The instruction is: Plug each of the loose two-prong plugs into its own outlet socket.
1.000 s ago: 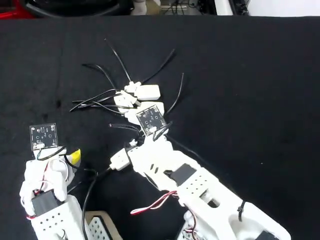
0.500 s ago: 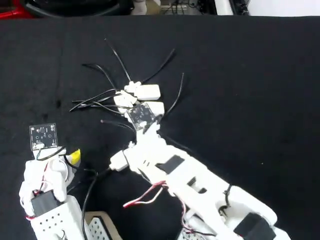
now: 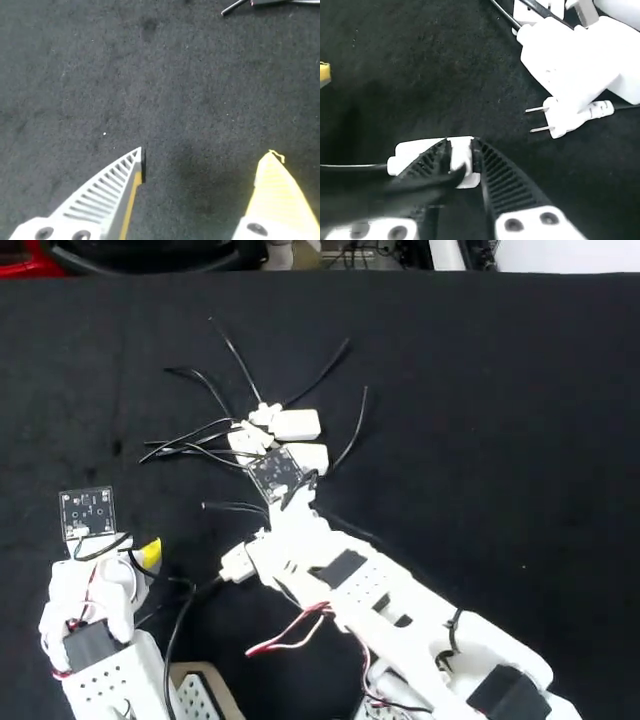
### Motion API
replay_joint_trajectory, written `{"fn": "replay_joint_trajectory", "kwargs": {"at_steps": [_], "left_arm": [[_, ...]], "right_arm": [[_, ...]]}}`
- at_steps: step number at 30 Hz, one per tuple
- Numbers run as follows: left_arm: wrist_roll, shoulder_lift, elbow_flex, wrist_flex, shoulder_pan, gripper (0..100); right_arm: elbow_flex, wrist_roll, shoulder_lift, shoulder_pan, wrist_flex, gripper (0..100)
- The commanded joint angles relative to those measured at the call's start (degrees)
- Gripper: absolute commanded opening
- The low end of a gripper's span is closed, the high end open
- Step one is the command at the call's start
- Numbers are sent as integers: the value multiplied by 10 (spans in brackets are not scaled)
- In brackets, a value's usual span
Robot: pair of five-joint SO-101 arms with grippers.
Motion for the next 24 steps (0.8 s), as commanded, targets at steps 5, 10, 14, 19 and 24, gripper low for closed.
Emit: {"fn": "replay_joint_trajectory", "kwargs": {"at_steps": [5, 10, 14, 19, 24], "left_arm": [[0, -4, -5, -11, -7, 350], [-2, -4, -5, -7, -7, 350], [-2, -4, -18, -4, -7, 350], [-49, -4, -73, 42, 9, 351], [-164, -4, -78, 61, 131, 350]], "right_arm": [[-123, 35, -25, -36, 153, 337], [-205, 96, -78, -55, 357, 343], [-255, 158, -126, -28, 541, 295], [-262, 239, -170, 106, 661, 123], [-261, 316, -172, 296, 642, 36]]}}
